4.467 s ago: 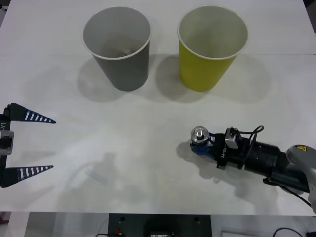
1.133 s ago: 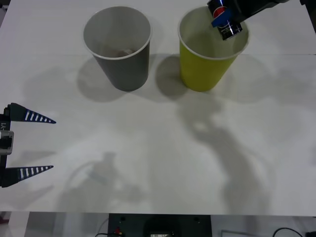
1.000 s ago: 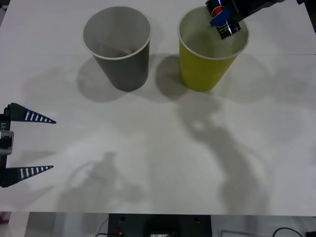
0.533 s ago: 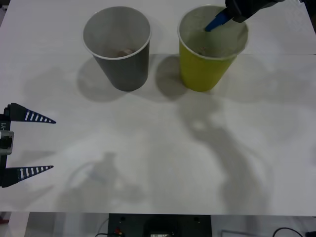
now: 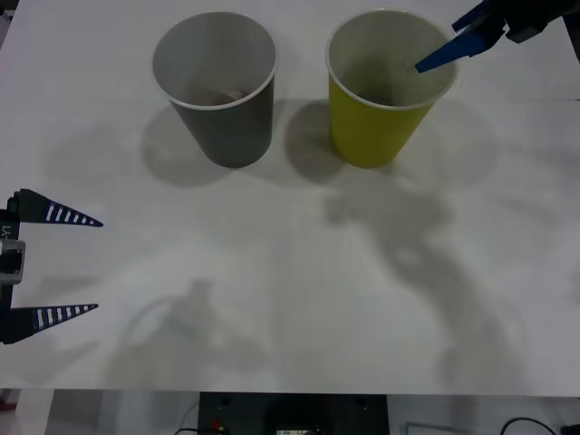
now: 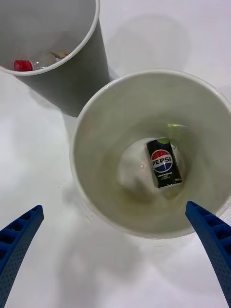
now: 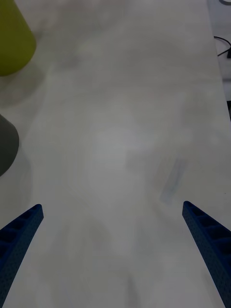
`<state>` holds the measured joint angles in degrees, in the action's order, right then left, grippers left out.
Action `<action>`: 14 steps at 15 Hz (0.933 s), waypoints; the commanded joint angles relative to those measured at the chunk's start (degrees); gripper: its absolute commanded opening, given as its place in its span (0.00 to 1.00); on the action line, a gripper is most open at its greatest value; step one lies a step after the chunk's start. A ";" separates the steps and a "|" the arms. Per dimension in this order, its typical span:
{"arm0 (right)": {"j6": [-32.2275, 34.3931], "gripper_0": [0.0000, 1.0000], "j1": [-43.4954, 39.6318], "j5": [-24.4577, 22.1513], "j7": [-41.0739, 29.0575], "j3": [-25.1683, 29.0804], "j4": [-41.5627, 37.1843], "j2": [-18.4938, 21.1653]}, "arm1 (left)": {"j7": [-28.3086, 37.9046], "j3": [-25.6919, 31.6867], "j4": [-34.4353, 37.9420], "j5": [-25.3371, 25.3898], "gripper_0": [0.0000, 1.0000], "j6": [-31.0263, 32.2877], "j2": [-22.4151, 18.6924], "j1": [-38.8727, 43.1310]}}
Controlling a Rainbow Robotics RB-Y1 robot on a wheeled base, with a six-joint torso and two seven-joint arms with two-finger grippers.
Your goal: Put the can into the green bin and the plastic bottle into the gray bin
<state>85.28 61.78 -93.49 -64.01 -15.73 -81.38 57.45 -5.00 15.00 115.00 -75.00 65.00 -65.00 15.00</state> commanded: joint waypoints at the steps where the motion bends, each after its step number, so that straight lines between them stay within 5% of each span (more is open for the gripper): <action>1: 0.50 1.00 -9.66 2.78 1.17 7.73 -9.32 2.23 | 0.00 0.00 0.00 0.00 1.00 0.00 0.00 0.00; 5: 0.50 1.00 -23.90 3.84 6.27 18.45 -21.54 3.02 | 0.00 0.00 0.00 0.00 1.00 0.00 0.00 0.00; 14: 0.50 1.00 -46.67 11.84 30.97 32.07 -27.07 3.02 | 0.00 0.00 0.00 0.00 1.00 0.00 0.00 0.00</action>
<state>85.79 16.77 -81.81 -34.21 15.50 -107.70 60.47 -5.00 15.00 115.00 -75.00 65.00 -65.00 15.00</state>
